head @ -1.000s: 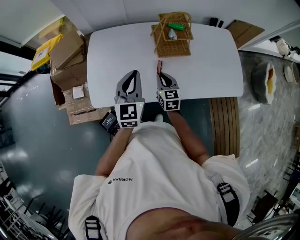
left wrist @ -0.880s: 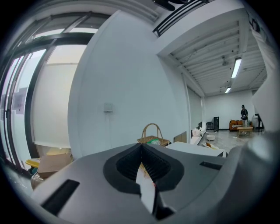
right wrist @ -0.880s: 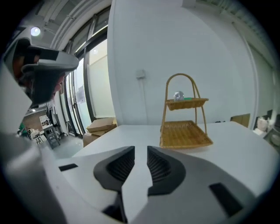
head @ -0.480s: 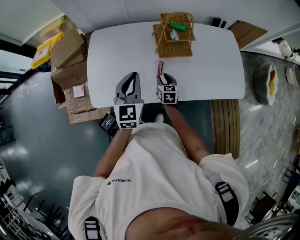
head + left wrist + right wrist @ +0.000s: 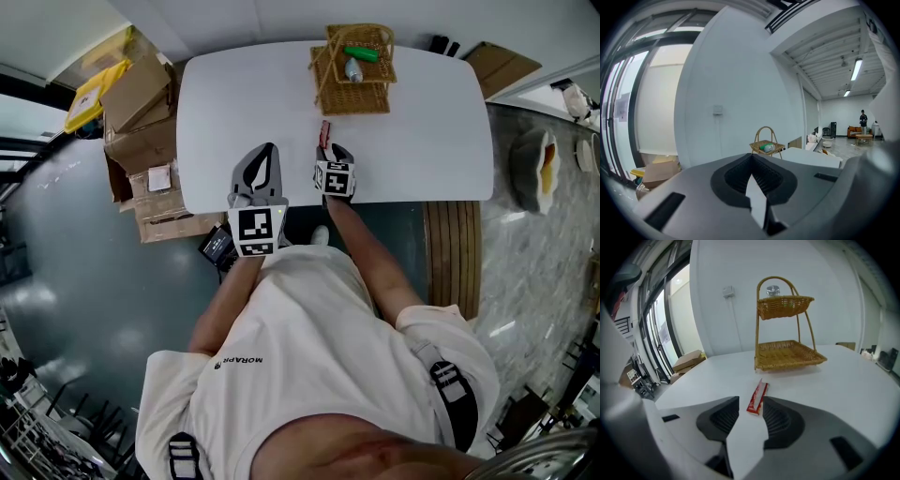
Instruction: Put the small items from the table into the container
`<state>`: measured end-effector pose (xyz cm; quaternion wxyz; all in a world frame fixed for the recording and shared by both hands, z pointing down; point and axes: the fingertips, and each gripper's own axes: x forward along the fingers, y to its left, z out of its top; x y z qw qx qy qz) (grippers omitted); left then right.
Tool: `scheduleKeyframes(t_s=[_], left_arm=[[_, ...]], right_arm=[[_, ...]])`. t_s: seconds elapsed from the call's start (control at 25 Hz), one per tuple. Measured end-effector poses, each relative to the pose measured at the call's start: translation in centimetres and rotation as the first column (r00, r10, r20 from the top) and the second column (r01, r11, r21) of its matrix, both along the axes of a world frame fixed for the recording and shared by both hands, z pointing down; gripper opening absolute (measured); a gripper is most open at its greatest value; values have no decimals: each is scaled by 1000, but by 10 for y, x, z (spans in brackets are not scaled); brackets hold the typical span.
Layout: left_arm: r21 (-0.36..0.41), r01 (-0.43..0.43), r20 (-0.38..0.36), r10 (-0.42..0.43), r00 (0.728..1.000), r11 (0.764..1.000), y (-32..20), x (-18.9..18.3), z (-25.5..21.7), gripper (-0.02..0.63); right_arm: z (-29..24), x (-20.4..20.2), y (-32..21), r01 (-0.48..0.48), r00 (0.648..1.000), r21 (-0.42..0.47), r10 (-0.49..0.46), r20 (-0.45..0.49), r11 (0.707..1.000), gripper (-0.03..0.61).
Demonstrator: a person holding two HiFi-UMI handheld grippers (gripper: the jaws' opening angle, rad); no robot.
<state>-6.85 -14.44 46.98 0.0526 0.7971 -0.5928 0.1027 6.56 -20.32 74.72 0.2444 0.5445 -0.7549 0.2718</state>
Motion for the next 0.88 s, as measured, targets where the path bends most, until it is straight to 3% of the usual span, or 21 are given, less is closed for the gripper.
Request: scheduleKeyframes(t_s=[0.48, 0.88], left_arm=[[-11, 3, 15, -3, 1000, 1000, -2, 0, 4, 3], [-20, 5, 14, -5, 1000, 1000, -3, -1, 5, 3]], right_arm=[[41, -2, -9, -5, 998, -92, -2, -66, 996, 153], [43, -4, -14, 26, 994, -94, -36, -101, 995, 127]])
